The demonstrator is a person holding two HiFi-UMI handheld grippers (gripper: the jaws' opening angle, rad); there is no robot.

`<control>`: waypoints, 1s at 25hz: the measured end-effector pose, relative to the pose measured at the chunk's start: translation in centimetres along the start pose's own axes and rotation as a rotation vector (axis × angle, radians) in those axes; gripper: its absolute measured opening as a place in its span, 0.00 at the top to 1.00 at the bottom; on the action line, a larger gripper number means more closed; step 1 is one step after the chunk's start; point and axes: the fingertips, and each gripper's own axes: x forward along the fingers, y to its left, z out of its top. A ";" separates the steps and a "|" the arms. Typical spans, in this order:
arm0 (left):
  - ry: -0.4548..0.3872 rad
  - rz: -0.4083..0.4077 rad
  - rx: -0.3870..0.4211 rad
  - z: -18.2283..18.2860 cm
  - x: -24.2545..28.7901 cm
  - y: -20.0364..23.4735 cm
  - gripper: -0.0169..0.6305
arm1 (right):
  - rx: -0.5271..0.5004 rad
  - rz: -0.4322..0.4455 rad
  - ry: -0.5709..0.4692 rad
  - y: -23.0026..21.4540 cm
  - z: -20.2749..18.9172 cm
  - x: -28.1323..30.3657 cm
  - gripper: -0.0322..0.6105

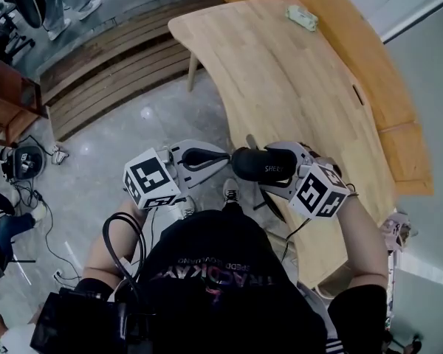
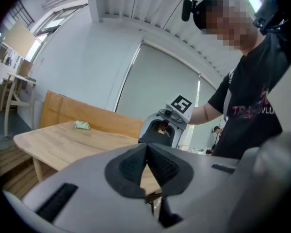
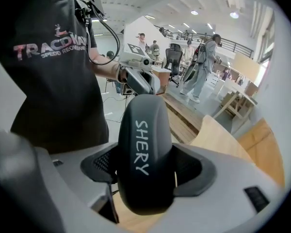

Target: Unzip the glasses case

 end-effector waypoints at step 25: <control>0.162 0.041 0.140 -2.1 1.6 -0.9 0.95 | 0.346 -0.052 0.062 -3.6 2.0 3.2 0.42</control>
